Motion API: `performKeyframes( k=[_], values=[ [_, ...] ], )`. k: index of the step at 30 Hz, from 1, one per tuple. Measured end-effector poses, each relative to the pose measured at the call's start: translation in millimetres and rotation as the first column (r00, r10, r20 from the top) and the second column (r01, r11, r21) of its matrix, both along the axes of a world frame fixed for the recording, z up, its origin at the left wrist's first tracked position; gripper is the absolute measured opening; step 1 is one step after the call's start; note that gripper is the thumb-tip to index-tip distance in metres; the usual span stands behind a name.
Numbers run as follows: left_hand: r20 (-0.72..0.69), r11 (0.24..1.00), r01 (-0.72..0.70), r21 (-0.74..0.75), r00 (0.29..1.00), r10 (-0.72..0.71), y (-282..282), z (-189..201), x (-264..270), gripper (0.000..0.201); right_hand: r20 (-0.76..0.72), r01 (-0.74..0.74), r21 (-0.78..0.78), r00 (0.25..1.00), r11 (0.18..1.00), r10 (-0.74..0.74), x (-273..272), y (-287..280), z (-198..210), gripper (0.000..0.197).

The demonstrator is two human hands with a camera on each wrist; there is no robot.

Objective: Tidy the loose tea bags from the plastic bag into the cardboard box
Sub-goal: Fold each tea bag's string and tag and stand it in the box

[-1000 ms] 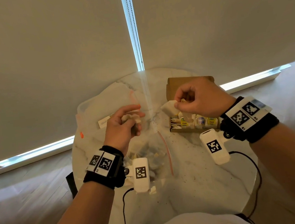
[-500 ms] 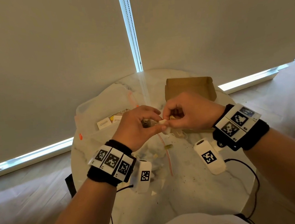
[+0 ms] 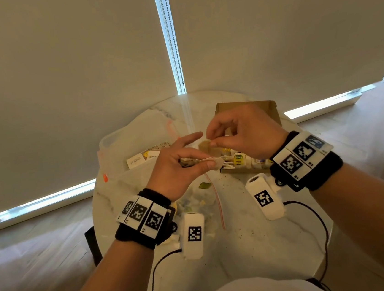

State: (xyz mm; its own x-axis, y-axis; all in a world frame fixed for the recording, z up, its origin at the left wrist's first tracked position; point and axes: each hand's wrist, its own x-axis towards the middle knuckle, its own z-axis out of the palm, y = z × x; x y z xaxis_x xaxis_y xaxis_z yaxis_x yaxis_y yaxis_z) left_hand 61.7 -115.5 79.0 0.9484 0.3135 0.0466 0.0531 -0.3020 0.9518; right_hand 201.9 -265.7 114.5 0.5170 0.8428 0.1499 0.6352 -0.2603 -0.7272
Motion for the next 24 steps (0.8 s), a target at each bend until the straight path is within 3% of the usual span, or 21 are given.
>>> performKeyframes(
  k=[4, 8, 11, 16, 20, 24],
  values=[
    [0.039, 0.995, 0.012, -0.097, 0.999, -0.009, -8.6, 4.9, 2.1, 0.017, -0.106, 0.007, 0.158, 0.994, 0.987, 0.010, -8.8, 7.2, -1.9, 0.005],
    [0.062, 0.968, -0.169, -0.186, 0.981, 0.183, -9.1, 11.1, 3.7, 0.013, -0.280, 0.153, 0.331, 0.958, 0.931, -0.058, -17.7, 2.9, -18.4, 0.008],
    [0.054, 0.939, -0.246, -0.240, 0.962, 0.266, -8.1, 14.8, 5.1, 0.015, -0.389, 0.172, 0.296, 0.920, 0.940, -0.046, -27.0, -2.5, -35.4, 0.018],
    [-0.017, 0.934, -0.255, -0.249, 0.966, 0.259, -1.8, 16.5, 1.9, 0.010, -0.395, 0.225, 0.252, 0.912, 0.941, -0.113, -27.4, -2.1, -47.8, 0.012],
    [0.005, 0.951, -0.252, -0.179, 0.966, 0.257, -0.1, 20.1, 0.6, 0.007, -0.431, 0.210, 0.254, 0.898, 0.944, -0.083, -25.9, -3.9, -49.3, 0.011],
    [0.039, 0.938, -0.286, -0.194, 0.954, 0.299, -2.6, 22.3, 6.1, 0.012, -0.583, 0.160, 0.174, 0.812, 0.972, -0.029, -30.6, -7.6, -54.3, 0.026]
  ],
)
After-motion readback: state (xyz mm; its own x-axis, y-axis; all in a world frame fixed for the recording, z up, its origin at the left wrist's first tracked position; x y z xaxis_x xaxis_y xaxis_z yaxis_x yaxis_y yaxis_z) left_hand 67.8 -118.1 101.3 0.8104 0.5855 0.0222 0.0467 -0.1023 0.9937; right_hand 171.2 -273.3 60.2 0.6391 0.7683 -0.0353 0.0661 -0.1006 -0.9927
